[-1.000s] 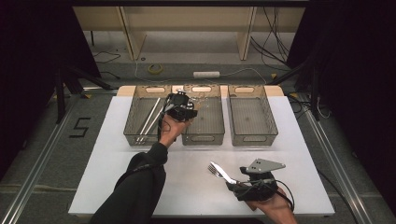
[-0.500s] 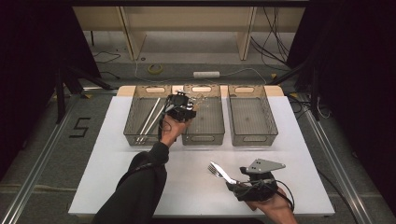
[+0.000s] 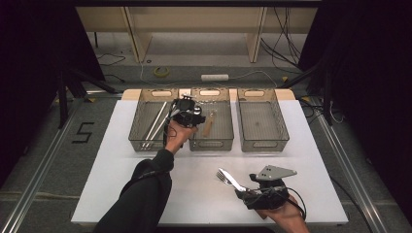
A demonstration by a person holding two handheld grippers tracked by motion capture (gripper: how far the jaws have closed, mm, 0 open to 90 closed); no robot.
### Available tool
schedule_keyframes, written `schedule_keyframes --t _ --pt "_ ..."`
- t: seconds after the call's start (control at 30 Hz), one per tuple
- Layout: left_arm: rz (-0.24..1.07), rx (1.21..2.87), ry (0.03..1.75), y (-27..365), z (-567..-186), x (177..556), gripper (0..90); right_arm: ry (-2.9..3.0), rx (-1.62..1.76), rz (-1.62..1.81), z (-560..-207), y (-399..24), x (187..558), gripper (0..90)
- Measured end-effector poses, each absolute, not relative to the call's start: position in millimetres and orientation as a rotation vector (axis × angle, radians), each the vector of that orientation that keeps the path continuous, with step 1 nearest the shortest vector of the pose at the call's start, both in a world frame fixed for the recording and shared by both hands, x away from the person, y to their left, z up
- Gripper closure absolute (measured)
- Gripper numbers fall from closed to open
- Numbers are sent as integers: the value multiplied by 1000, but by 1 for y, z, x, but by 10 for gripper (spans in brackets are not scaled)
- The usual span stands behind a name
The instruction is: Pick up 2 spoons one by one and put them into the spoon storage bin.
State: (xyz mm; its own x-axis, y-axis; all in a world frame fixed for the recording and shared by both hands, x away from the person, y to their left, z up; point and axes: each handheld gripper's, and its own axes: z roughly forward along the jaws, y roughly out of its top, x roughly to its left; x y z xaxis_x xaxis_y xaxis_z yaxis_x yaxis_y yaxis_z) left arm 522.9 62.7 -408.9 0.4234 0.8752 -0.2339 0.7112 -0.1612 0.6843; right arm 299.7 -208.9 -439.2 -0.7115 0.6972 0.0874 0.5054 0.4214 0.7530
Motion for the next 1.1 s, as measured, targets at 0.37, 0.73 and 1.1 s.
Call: schedule_keyframes --t 0.37,0.73,1.1 --pt "238 1943 1289 84 -397 497 405 2440 1057 1160 -439 -209 300 261" --pt "222 1933 1206 123 -415 444 322 2454 1064 1139 -441 -207 300 265" --pt "242 1908 1114 142 -412 415 272 2478 1064 1107 -442 -206 301 292"
